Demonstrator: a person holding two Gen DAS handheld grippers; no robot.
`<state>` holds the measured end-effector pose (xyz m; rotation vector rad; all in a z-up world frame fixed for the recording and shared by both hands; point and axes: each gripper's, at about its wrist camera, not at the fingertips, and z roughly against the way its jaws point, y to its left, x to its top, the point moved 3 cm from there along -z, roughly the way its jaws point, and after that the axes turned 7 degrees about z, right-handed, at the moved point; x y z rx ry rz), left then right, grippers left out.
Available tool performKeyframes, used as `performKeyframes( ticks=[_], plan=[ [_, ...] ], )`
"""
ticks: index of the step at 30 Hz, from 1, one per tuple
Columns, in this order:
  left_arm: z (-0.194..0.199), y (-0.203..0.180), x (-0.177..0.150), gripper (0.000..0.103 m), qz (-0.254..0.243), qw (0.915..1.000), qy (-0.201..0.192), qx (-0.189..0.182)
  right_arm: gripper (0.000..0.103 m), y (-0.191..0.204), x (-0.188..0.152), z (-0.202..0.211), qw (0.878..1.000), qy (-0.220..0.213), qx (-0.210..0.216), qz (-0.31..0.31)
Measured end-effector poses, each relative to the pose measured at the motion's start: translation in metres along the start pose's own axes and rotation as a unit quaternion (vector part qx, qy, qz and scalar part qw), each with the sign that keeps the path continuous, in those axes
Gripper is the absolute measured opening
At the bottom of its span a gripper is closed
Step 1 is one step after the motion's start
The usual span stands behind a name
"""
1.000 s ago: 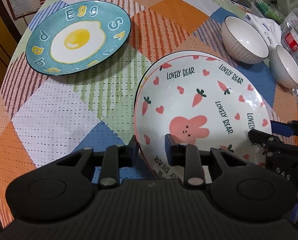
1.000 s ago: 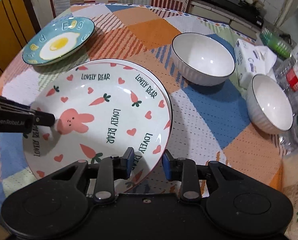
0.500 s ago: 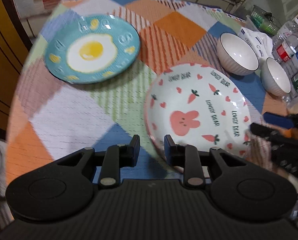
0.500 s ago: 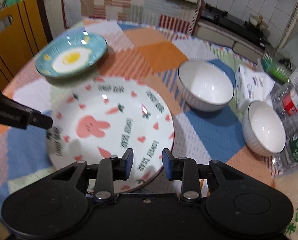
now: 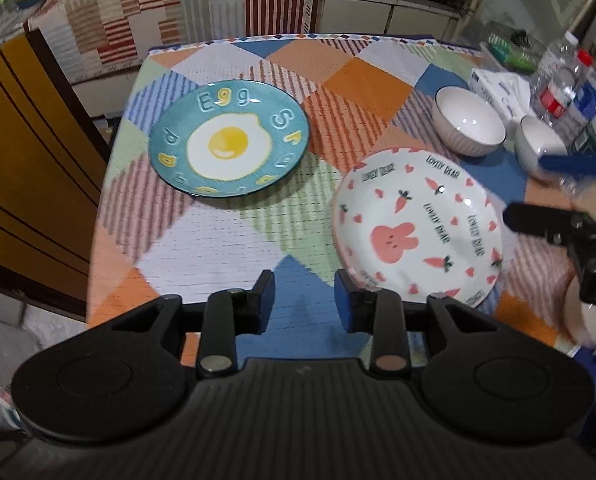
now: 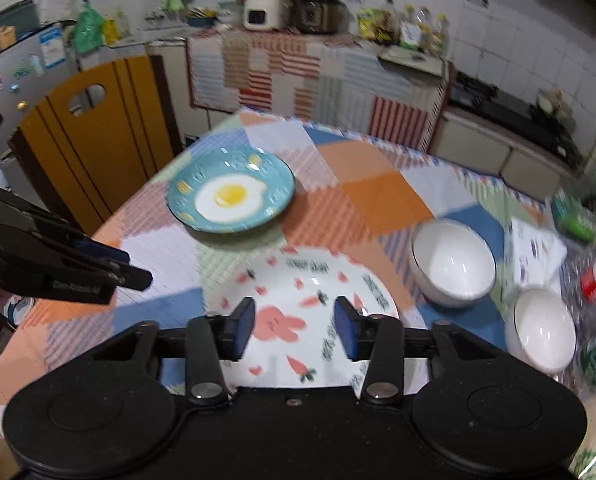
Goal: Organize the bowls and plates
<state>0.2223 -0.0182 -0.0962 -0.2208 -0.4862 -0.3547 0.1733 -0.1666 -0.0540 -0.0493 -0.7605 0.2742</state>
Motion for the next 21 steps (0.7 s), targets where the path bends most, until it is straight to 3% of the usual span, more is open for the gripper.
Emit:
performKeyframes(
  ticks=[1,4,13,17,21],
  plan=[
    [0.003,0.002,0.001,0.036,-0.005,1.0000,-0.002,0.006,0.068,0.002,0.007,0.000,1.000,-0.002,0.002,0.020],
    [0.008,0.012,0.005,0.044,-0.013,0.9998,0.001,0.013,0.068,0.003,0.030,-0.002,0.998,-0.011,0.008,0.059],
    [0.007,0.057,0.035,0.080,0.015,0.9994,-0.007,0.030,0.074,-0.008,0.087,-0.025,0.991,-0.073,0.099,0.052],
    [-0.010,0.077,0.057,0.085,0.074,0.9968,-0.023,0.023,0.074,-0.014,0.093,-0.039,0.981,-0.135,0.123,0.066],
    [-0.028,0.094,0.073,0.088,0.112,0.9925,-0.034,0.037,0.075,-0.027,0.106,-0.060,0.981,-0.106,0.147,0.067]
  ],
)
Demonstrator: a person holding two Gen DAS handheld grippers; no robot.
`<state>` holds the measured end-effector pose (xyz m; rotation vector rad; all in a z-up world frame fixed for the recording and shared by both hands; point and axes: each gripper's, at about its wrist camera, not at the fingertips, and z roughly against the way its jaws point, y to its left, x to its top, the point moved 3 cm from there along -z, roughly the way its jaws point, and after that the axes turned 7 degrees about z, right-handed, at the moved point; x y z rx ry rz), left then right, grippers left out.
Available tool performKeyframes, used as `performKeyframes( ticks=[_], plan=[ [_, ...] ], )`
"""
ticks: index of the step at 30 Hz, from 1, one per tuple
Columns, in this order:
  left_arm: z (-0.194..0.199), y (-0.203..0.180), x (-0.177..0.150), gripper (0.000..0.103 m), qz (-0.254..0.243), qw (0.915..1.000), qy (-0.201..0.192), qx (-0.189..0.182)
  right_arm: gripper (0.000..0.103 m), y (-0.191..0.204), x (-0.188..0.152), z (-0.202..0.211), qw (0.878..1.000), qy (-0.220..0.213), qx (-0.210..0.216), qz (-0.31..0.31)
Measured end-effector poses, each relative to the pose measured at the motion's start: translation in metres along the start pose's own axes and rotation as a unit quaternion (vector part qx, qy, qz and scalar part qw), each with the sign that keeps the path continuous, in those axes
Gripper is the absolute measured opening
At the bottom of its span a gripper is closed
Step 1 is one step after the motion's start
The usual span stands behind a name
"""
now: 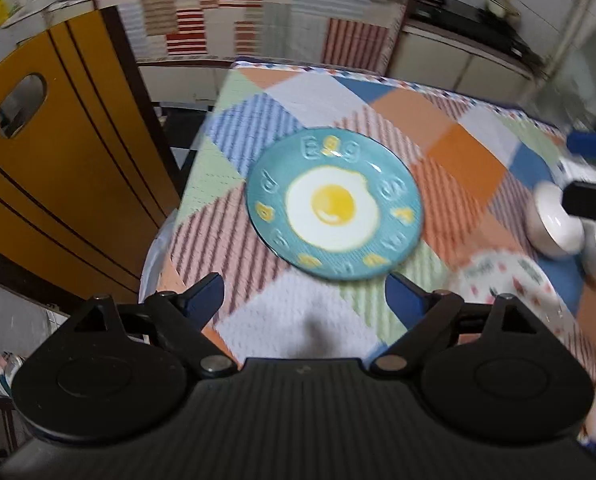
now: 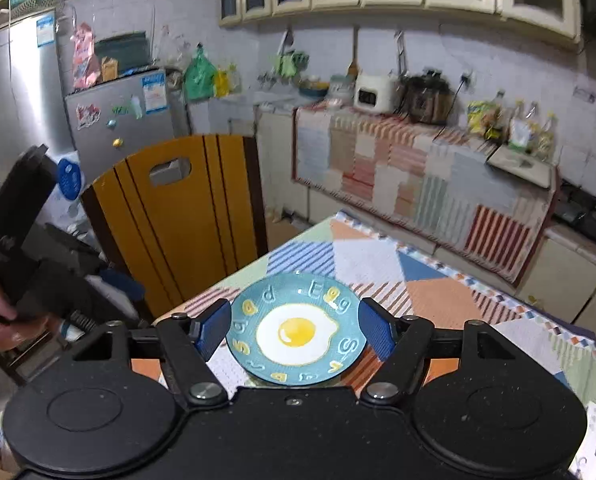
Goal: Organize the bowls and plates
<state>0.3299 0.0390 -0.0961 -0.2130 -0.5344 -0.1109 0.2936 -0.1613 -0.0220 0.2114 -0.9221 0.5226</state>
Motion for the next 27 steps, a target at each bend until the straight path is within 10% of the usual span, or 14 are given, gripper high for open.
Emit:
performKeyframes(
  ticks=[7,13,27],
  plan=[
    [-0.035,0.017,0.015,0.088,0.010,0.9985,-0.028,-0.046,0.075,-0.047,-0.014,-0.065,0.988,0.050,0.052,-0.139],
    [-0.067,0.022,0.020,0.088,0.022,0.9988,-0.041,-0.015,0.075,-0.070,-0.060,-0.117,0.961,0.072,0.039,-0.263],
    [-0.130,0.029,0.022,0.072,0.046,0.9988,-0.003,-0.013,0.068,-0.083,-0.090,-0.170,0.952,0.113,0.012,-0.284]
  ],
)
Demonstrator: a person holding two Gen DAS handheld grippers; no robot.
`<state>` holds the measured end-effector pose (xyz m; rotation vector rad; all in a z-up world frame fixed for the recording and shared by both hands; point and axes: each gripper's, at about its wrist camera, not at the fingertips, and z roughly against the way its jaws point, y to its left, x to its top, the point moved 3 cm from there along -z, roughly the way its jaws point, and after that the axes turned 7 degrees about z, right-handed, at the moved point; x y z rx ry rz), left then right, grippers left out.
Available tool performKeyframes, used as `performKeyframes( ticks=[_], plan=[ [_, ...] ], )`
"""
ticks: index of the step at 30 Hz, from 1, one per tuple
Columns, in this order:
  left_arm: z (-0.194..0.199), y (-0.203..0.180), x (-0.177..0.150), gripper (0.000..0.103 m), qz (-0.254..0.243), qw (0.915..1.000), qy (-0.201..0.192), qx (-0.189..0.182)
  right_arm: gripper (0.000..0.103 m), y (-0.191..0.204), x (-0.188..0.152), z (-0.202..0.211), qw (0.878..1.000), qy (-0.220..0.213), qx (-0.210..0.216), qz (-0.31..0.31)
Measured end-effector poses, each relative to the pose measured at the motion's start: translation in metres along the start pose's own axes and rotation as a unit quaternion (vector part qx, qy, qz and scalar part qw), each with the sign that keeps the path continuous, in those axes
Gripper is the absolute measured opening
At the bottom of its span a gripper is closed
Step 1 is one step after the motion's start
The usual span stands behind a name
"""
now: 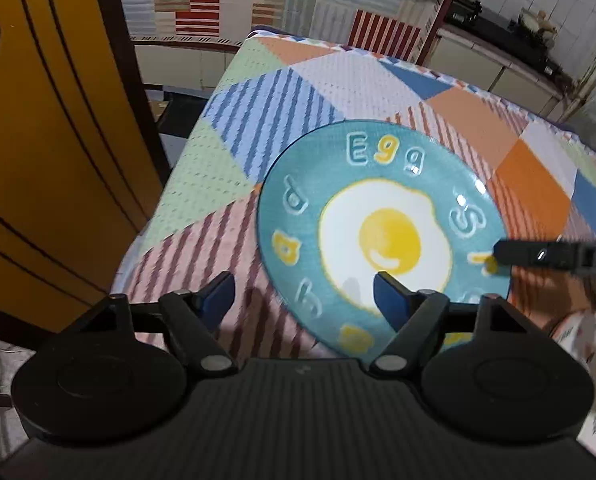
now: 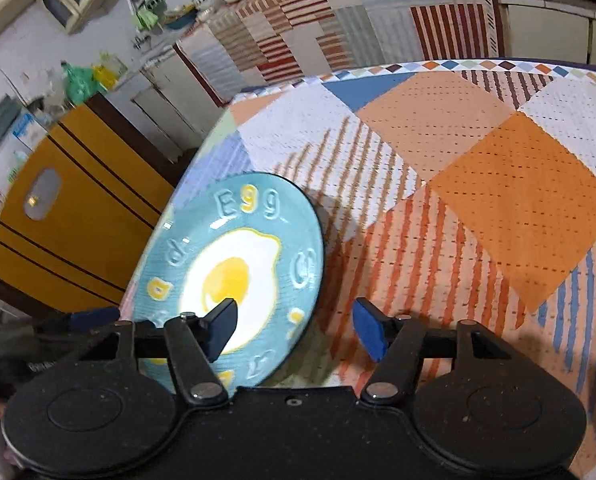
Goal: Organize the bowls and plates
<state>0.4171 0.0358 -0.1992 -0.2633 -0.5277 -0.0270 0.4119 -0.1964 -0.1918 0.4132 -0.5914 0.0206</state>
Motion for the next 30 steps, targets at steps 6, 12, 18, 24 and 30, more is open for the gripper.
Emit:
performKeyframes(
  ticks=[6,12,18,24,30],
  plan=[
    [-0.017,0.001,0.006,0.062,0.038,0.9993,-0.003,-0.004,0.064,-0.003,-0.006,-0.001,1.000,-0.015,0.008,-0.012],
    [-0.026,-0.001,0.001,0.036,0.008,0.9996,-0.012,0.024,0.015,0.000,-0.012,-0.020,1.000,0.003,0.017,-0.012],
    [-0.024,0.008,-0.001,0.032,0.019,0.9997,-0.011,-0.001,0.015,-0.005,-0.018,-0.021,0.998,-0.010,0.034,-0.058],
    [-0.011,0.011,0.002,0.030,0.039,0.9990,0.007,-0.021,0.016,0.004,-0.020,-0.014,0.999,0.002,0.027,-0.033],
    [0.020,-0.012,-0.010,0.030,-0.013,0.9996,-0.018,-0.019,0.019,0.007,-0.031,0.017,0.999,-0.007,0.038,-0.006]
  ],
)
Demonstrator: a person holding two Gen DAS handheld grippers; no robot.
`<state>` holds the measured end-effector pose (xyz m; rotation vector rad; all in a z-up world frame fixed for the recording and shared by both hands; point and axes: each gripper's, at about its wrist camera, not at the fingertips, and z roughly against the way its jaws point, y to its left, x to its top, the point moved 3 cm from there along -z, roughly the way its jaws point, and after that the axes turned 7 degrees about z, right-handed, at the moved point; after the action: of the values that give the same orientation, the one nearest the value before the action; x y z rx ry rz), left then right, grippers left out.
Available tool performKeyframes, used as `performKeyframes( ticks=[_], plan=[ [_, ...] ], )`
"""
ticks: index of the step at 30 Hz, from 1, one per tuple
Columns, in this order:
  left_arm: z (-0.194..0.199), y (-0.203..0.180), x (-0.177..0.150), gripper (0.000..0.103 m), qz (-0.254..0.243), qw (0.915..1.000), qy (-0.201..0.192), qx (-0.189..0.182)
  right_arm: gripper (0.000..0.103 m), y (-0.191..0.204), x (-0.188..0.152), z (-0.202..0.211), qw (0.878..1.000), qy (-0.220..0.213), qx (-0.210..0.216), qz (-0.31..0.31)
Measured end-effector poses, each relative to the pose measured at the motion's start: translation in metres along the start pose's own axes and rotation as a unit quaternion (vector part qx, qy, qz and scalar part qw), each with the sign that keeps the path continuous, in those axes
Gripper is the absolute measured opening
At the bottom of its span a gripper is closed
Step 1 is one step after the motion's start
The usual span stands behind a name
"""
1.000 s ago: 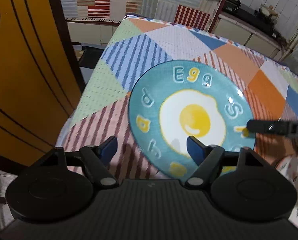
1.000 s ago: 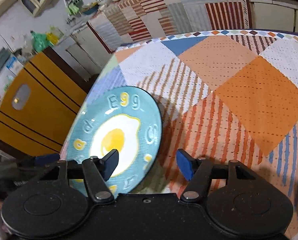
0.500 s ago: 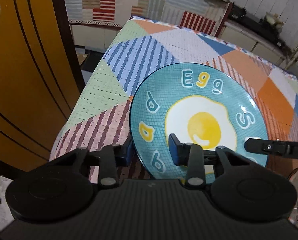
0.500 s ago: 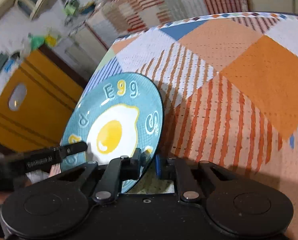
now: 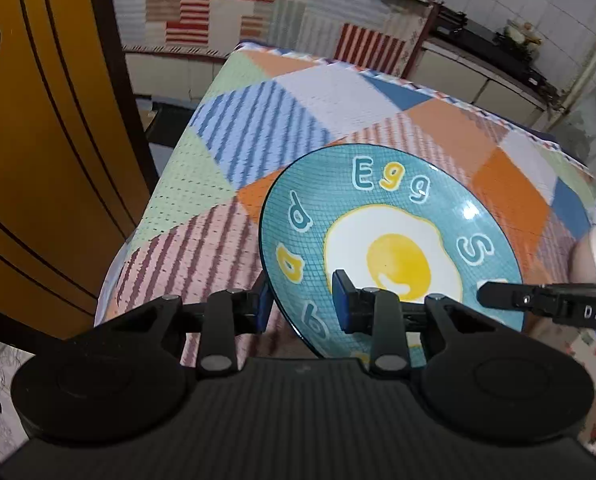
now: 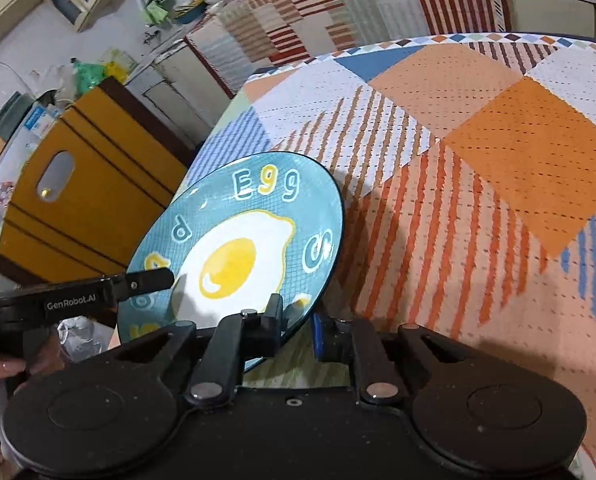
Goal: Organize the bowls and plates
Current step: 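Lift the teal egg plate and carry it over the bunny plate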
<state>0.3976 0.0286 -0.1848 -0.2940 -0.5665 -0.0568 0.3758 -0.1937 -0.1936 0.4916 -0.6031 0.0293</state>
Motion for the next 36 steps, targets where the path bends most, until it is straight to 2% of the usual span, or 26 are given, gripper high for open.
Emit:
performKeyframes(
  ticks=[6,11,14,19,23,28,32,36],
  plan=[
    [0.047,-0.033,-0.012,0.030,-0.048,0.9983,-0.031,-0.013,0.019,0.006,-0.009,0.052,0.999,-0.041,0.000,0.026],
    [0.088,-0.060,-0.020,0.029,-0.069,0.9967,-0.020,-0.037,0.019,0.015,-0.012,0.102,0.997,-0.065,-0.007,0.041],
    [0.118,-0.078,-0.029,0.029,-0.095,0.9939,-0.037,-0.044,0.019,0.024,-0.018,0.134,0.996,-0.075,-0.015,0.052],
    [0.146,-0.099,-0.043,0.029,-0.098,0.9926,-0.026,-0.066,0.019,0.034,-0.036,0.182,0.993,-0.091,-0.026,0.066],
    [0.149,-0.111,-0.061,0.029,-0.107,0.9906,-0.003,-0.086,0.019,0.032,-0.057,0.204,0.993,-0.089,-0.038,0.068],
    [0.137,-0.122,-0.088,0.029,-0.128,0.9847,0.036,-0.112,0.020,0.018,-0.100,0.217,0.994,-0.087,-0.051,0.029],
    [0.122,-0.130,-0.105,0.029,-0.146,0.9812,0.056,-0.113,0.020,0.003,-0.127,0.217,0.995,-0.084,-0.058,-0.007],
    [0.110,-0.136,-0.118,0.029,-0.143,0.9816,0.065,-0.108,0.020,-0.007,-0.137,0.209,0.996,-0.061,-0.059,-0.015]
  ],
)
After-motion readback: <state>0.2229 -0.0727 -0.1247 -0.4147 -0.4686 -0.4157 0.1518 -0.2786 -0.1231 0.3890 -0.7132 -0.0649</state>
